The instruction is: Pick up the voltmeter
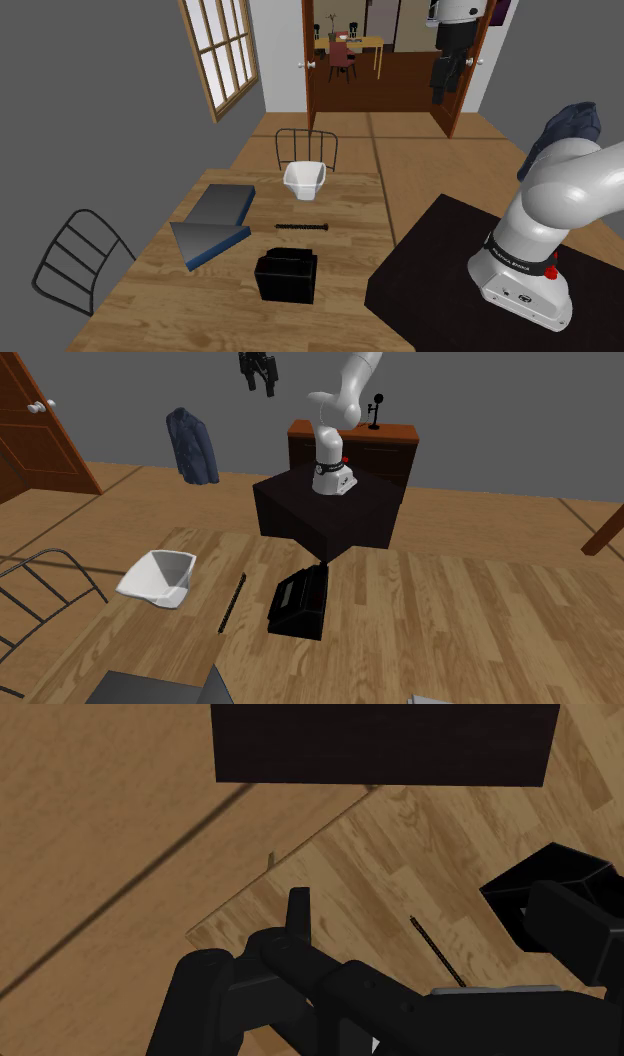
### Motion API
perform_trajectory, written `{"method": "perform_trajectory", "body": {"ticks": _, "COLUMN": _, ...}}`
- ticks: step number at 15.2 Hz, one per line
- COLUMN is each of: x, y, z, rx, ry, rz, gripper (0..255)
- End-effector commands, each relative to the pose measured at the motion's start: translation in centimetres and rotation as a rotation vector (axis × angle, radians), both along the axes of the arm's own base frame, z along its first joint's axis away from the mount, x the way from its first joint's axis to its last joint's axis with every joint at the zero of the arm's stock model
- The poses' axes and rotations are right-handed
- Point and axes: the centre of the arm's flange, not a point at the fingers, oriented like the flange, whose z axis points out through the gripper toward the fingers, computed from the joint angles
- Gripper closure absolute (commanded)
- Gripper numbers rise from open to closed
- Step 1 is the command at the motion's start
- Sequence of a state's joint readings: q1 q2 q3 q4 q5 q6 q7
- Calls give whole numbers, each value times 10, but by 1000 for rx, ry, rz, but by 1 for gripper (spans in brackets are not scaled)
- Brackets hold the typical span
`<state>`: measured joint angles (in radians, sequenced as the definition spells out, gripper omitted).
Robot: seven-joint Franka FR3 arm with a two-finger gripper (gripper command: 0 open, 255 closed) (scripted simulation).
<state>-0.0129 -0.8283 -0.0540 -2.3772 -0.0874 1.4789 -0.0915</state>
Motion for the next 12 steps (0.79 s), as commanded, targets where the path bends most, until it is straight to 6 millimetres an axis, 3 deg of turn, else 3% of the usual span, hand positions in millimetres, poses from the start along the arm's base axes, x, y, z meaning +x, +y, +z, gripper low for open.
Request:
{"method": "perform_trajectory", "body": {"ticks": 1, "x": 0, "y": 0, "z": 0, "rx": 0, "ry": 0, "rz": 0, "gripper": 0}}
{"method": "perform_trajectory", "body": {"ticks": 12, "x": 56, "y": 108, "z": -79, "rx": -3, "ry": -11, "rz": 54, "gripper": 0}}
